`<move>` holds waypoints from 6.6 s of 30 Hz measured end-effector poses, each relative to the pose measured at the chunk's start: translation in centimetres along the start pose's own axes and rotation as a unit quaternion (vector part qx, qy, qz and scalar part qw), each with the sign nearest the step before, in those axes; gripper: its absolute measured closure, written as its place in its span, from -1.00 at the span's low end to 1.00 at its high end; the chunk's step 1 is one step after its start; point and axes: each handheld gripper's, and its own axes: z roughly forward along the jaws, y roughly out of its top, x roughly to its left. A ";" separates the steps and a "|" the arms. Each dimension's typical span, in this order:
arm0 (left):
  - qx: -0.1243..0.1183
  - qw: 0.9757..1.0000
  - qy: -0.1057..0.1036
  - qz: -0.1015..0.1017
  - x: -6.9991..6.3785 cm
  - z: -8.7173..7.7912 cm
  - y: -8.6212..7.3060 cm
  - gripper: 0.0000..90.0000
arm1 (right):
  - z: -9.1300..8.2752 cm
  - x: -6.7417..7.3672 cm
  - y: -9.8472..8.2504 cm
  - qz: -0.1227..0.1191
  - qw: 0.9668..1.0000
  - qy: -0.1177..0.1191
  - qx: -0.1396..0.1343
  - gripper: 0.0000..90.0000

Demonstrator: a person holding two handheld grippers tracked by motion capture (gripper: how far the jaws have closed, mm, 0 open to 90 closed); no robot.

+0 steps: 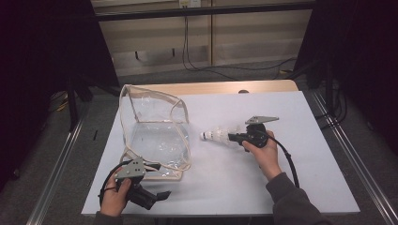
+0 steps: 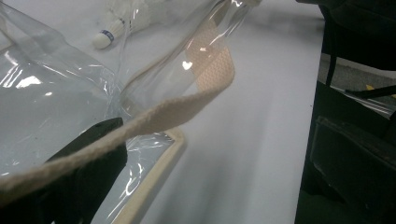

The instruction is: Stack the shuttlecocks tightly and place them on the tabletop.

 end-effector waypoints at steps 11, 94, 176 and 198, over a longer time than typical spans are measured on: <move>-0.003 1.000 0.000 -0.003 0.0 0.0 0.0 -0.92 | 0.4 0.3 0.0 0.001 1.000 0.002 -0.002 0.99; 0.000 1.000 0.001 -0.001 0.0 0.0 0.0 -0.92 | -0.9 -0.1 -0.2 -0.004 0.998 -0.053 0.025 0.17; 0.000 1.000 0.003 -0.002 0.0 0.1 0.1 -0.92 | 3.0 2.8 -0.2 -0.030 0.998 -0.036 0.041 -0.41; 0.000 1.000 0.002 -0.002 0.0 0.1 0.1 -0.92 | 3.9 3.0 0.2 -0.025 0.998 -0.034 0.042 -0.37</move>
